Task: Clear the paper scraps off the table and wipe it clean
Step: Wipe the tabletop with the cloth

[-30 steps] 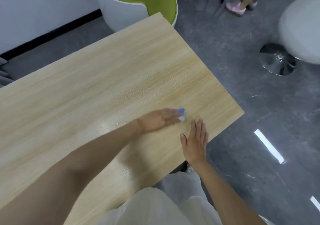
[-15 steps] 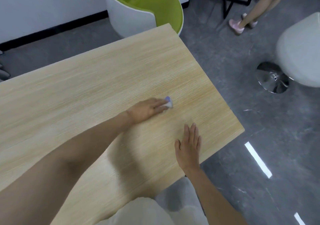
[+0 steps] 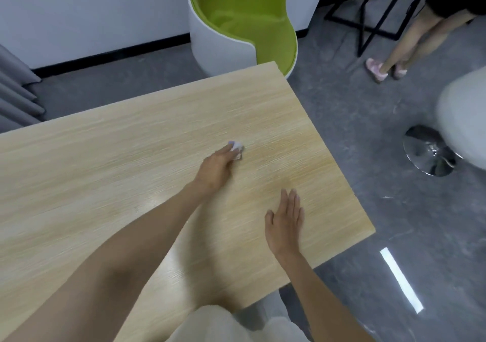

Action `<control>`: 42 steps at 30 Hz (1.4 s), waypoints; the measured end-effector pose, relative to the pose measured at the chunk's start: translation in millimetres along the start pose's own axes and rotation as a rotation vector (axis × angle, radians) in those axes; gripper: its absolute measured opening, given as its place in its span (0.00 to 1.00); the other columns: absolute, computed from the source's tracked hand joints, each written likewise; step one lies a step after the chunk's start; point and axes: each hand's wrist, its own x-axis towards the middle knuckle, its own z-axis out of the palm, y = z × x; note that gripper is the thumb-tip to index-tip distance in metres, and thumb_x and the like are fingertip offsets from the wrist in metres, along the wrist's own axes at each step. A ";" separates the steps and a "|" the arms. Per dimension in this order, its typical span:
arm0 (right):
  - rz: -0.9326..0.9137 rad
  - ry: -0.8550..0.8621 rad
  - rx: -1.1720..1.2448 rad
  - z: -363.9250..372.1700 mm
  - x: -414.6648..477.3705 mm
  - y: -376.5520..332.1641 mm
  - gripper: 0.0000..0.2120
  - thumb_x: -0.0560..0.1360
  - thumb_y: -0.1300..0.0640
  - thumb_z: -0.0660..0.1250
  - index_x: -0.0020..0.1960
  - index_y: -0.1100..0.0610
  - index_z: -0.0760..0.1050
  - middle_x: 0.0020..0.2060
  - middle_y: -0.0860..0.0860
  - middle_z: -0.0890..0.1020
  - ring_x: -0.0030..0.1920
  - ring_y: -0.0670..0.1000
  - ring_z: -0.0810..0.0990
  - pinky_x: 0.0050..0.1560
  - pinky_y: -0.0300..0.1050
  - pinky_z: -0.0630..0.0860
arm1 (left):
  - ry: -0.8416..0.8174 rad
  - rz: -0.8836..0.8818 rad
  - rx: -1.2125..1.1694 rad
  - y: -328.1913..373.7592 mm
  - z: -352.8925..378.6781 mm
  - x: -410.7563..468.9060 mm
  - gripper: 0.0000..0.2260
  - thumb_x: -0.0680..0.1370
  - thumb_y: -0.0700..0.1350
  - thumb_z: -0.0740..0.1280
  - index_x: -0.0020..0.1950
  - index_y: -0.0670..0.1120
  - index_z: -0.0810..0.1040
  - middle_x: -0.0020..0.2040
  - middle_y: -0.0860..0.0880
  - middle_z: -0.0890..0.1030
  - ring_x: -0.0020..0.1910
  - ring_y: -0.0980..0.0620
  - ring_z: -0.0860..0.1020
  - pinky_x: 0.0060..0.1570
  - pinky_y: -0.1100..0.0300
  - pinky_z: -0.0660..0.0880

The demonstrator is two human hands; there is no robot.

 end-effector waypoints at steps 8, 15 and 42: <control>-0.084 -0.025 0.465 -39.8 58.4 -40.3 0.22 0.78 0.64 0.57 0.72 0.60 0.63 0.72 0.55 0.64 0.74 0.53 0.59 0.73 0.47 0.58 | -0.023 -0.479 -1.255 59.7 15.0 -24.9 0.22 0.78 0.28 0.57 0.70 0.43 0.67 0.61 0.39 0.77 0.52 0.45 0.80 0.54 0.53 0.77; -0.210 -0.046 0.751 -58.4 78.4 -63.1 0.20 0.80 0.59 0.59 0.71 0.53 0.65 0.64 0.46 0.68 0.63 0.44 0.69 0.61 0.38 0.70 | -0.075 -0.467 -1.410 60.9 0.2 -38.0 0.21 0.74 0.35 0.64 0.67 0.38 0.70 0.55 0.40 0.80 0.45 0.48 0.82 0.43 0.59 0.80; 0.090 -0.451 1.035 -76.8 115.4 -56.6 0.07 0.80 0.59 0.60 0.43 0.58 0.71 0.46 0.59 0.77 0.49 0.57 0.79 0.44 0.49 0.80 | 0.308 -0.622 -0.812 59.1 -4.4 -45.2 0.08 0.81 0.43 0.61 0.42 0.47 0.70 0.38 0.47 0.77 0.32 0.53 0.74 0.34 0.65 0.69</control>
